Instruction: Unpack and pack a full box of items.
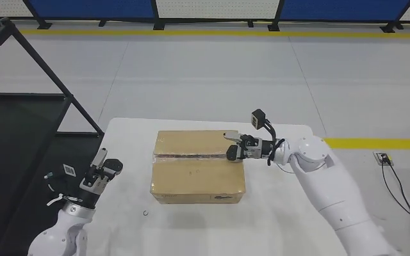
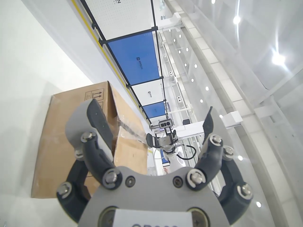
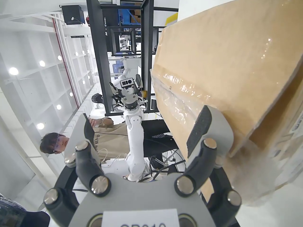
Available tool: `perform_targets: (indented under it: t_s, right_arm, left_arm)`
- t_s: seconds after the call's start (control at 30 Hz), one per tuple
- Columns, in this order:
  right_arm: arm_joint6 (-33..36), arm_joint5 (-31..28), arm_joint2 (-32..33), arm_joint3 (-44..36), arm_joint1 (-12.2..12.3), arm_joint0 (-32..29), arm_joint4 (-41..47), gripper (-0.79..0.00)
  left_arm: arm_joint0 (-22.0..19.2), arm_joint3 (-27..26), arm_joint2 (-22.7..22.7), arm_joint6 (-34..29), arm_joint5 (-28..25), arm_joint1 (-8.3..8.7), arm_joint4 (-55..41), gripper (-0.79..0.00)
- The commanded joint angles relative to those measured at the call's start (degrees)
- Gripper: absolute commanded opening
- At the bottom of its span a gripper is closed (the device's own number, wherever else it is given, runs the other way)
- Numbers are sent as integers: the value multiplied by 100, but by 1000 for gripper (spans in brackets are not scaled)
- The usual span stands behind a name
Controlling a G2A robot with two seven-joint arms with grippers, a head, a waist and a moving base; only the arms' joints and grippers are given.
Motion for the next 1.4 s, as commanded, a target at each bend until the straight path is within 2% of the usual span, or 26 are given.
perform_targets:
  t_s: [0.0,0.7,1.03,1.37]
  right_arm:
    - [3,-43,-49,34,-18,19,-7,0]
    - [-137,-195,-675,510,-321,391,-54,0]
    - [-303,-273,-1045,690,-557,588,16,0]
    - [-576,-213,-1416,1055,-870,841,170,0]
  left_arm:
    - [-3,19,-2,9,-1,10,-20,0]
    - [138,37,60,146,-96,100,-141,0]
    - [212,164,166,454,-101,126,125,0]
    - [208,296,195,469,-111,164,122,0]
